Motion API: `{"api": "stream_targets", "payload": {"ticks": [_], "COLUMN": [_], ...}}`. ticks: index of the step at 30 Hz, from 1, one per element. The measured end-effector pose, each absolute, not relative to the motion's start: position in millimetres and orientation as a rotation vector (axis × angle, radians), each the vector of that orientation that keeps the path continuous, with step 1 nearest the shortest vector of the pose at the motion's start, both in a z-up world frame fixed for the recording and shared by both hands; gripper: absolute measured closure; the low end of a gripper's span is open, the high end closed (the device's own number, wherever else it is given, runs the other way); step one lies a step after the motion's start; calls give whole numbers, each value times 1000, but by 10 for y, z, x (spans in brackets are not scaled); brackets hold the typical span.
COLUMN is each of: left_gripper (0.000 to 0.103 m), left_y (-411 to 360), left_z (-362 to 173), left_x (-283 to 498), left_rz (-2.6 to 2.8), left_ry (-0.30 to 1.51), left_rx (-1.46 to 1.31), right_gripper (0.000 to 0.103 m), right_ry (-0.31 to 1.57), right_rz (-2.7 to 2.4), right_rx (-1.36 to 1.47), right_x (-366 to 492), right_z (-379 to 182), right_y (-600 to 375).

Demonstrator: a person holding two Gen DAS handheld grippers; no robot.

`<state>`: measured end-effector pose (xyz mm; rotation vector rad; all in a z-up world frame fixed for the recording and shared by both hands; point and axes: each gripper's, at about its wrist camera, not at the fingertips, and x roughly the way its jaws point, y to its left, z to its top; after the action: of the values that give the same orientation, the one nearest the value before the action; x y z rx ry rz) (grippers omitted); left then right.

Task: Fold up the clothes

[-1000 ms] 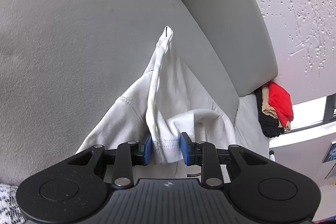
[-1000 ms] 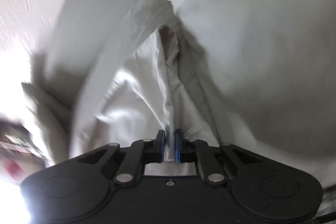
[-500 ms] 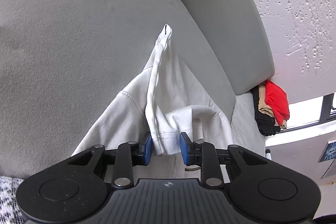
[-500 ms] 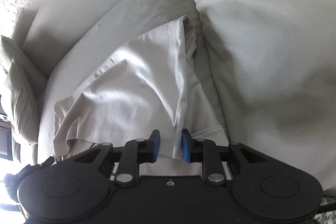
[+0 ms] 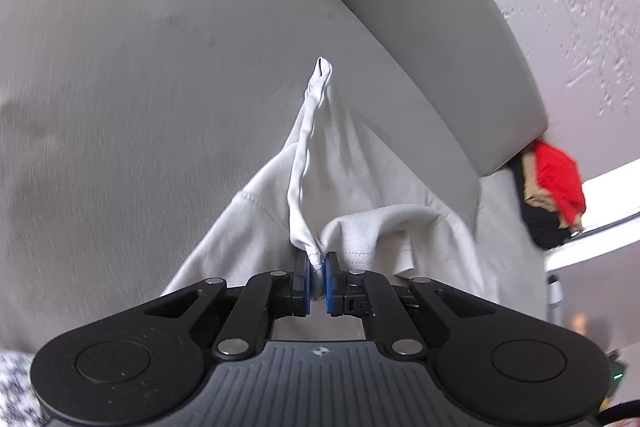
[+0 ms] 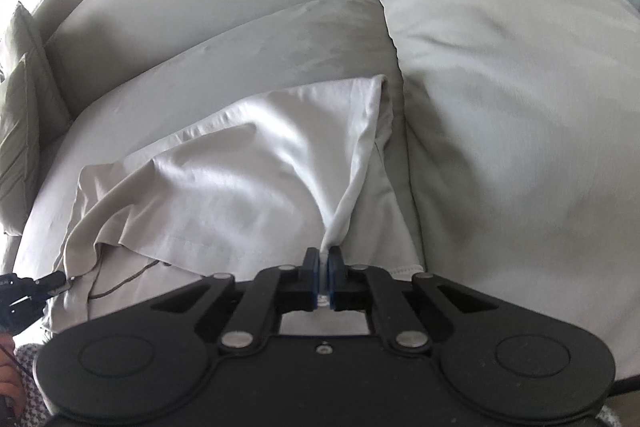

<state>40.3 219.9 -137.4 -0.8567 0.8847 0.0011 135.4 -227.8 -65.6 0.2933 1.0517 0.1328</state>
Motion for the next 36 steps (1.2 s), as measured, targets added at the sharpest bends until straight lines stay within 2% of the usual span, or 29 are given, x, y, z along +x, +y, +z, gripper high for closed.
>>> {"api": "stream_targets", "payload": {"ticks": [6, 15, 19, 27, 32, 34, 36], "left_gripper": [99, 99, 99, 99, 99, 96, 84], "left_y": [2185, 2225, 2226, 2002, 1789, 1717, 1735], "left_z": [-903, -278, -318, -763, -905, -932, -831], "left_x": [664, 804, 625, 326, 282, 258, 142], "left_rz": [10, -71, -108, 25, 80, 100, 149], "left_ry": [951, 1056, 1120, 1306, 1317, 1312, 1261], "left_rx": [-619, -497, -484, -234, -133, -105, -88], "right_gripper": [99, 99, 99, 99, 99, 97, 88], "right_ry": [1065, 1080, 1108, 1257, 1301, 1317, 1283], "right_rz": [126, 126, 150, 145, 127, 114, 83], "right_rx": [458, 545, 532, 331, 161, 84, 6], "right_x": [1509, 1483, 1268, 960, 892, 876, 819], "right_z": [-437, 7, 1, -382, -584, -634, -569], "right_y": [-2564, -3018, -3114, -2896, -2621, -2536, -2514]}}
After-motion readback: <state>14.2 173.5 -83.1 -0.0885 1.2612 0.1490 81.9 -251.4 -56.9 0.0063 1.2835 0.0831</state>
